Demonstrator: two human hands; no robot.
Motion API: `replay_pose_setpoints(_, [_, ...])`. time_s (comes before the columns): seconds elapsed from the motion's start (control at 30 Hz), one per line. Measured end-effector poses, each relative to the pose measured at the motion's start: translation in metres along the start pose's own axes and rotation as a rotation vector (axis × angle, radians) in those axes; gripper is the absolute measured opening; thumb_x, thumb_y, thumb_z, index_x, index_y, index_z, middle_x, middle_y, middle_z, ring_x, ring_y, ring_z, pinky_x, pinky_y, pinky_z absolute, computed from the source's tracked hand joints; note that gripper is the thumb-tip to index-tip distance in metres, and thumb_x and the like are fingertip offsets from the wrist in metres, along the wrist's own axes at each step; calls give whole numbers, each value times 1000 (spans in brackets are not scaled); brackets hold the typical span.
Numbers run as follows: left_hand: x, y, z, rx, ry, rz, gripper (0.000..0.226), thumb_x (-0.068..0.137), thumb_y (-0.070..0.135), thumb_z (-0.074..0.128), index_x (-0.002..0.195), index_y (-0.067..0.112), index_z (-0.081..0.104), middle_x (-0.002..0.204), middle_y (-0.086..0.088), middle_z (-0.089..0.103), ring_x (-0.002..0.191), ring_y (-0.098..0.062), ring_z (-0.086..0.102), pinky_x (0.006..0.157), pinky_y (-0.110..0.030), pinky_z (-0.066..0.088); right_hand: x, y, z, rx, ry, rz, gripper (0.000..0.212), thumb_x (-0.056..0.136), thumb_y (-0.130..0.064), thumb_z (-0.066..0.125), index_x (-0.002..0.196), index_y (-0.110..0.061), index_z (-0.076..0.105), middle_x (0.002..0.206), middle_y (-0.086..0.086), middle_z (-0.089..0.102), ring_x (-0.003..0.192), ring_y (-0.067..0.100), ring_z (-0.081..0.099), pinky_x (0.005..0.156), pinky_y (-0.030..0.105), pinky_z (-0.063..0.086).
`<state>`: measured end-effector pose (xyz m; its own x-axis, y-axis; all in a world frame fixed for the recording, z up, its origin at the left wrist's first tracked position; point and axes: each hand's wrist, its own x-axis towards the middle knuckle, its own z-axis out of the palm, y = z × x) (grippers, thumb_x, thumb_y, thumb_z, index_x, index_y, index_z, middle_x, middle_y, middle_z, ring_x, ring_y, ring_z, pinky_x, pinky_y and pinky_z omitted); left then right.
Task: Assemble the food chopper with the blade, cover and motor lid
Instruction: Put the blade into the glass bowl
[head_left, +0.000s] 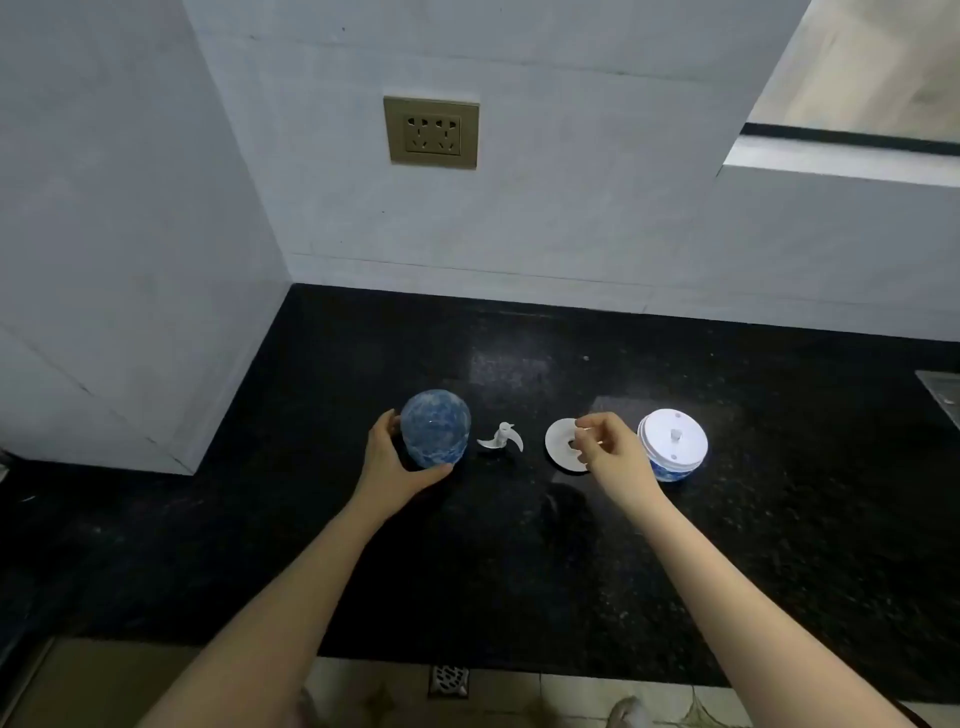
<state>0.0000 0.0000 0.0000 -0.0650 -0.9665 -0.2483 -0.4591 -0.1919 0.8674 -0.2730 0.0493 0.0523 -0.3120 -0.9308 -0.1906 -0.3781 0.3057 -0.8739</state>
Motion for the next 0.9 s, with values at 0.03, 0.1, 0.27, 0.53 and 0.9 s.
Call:
replay_pose_setpoints(0.03, [0, 3, 2, -35, 12, -1, 111, 64, 24, 91, 149, 13, 19, 152, -5, 29, 137, -19, 36, 106, -27, 32, -1, -1, 1, 22, 10, 5, 11, 94, -18, 54, 92, -29, 56, 90, 3, 64, 86, 24, 66, 78, 36, 53])
replay_pose_setpoints(0.1, [-1, 8, 7, -89, 27, 15, 109, 64, 22, 91, 147, 15, 21, 148, -2, 31, 130, -14, 38, 102, -26, 35, -1, -2, 2, 39, 13, 4, 13, 94, -17, 53, 89, -30, 56, 86, 1, 63, 81, 22, 64, 76, 35, 53])
replay_pose_setpoints(0.27, [3, 10, 16, -168, 21, 28, 100, 65, 21, 90, 142, 21, 27, 138, 3, 39, 123, -12, 44, 97, -28, 41, -3, -4, 3, 37, -1, -7, 12, 95, -19, 53, 90, -29, 56, 87, 1, 63, 81, 18, 64, 76, 33, 53])
replay_pose_setpoints(0.53, [-25, 2, 15, -146, -42, 96, 92, 64, 21, 91, 136, 30, 34, 131, 13, 43, 116, -1, 46, 88, -10, 38, -1, -1, 2, 40, 10, -16, 13, 94, -18, 55, 88, -29, 57, 86, 1, 63, 79, 18, 65, 74, 32, 53])
replay_pose_setpoints(0.9, [-44, 6, 28, -61, -205, 142, 88, 66, 26, 90, 132, 40, 33, 124, 30, 43, 111, 14, 47, 86, -5, 39, 13, -15, 15, -145, -16, -85, 7, 87, -22, 64, 93, -20, 63, 83, -4, 61, 81, 15, 58, 70, 22, 43])
